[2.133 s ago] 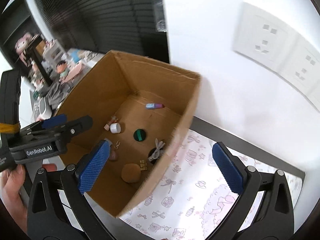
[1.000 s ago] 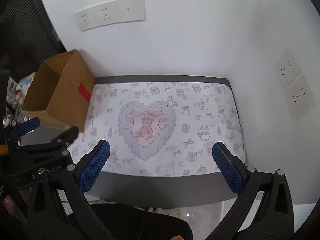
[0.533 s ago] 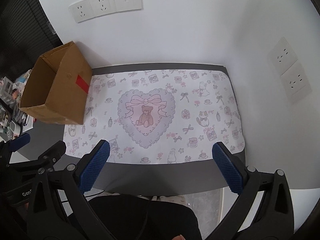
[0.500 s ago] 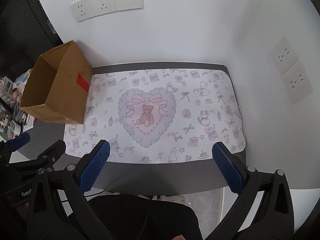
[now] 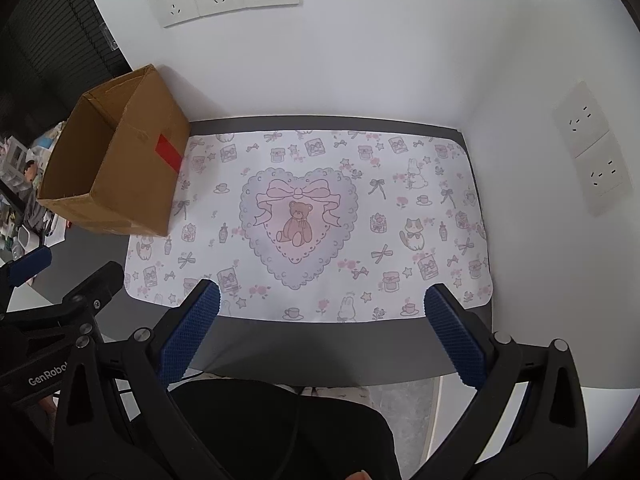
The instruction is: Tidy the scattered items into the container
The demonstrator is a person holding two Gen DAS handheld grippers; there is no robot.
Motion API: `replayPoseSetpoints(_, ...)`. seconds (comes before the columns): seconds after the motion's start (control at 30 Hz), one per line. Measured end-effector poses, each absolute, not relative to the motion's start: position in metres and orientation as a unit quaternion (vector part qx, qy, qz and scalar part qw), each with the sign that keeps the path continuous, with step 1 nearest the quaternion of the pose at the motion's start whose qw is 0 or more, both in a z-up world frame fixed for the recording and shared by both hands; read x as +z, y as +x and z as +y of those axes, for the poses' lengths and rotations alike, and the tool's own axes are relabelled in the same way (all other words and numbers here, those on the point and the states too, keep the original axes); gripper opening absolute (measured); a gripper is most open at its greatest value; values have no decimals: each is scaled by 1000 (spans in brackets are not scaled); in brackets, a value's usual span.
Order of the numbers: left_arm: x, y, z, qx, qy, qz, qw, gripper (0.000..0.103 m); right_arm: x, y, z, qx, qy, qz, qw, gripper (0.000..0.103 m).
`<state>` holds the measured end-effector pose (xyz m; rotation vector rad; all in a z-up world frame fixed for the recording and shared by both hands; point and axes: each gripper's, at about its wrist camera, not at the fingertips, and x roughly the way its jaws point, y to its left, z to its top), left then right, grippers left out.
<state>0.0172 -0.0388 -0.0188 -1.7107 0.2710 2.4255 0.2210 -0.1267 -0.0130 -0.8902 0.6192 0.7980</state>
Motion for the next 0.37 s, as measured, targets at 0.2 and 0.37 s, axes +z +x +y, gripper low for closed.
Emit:
replayPoseSetpoints(0.2, -19, 14, -39, 811, -572, 89, 81, 103, -12, 223, -124, 366, -410, 285, 785, 103)
replayPoseSetpoints(0.37, -18, 12, -37, 813, -570, 92, 82, 103, -11, 225, -121, 363, -409, 286, 787, 103)
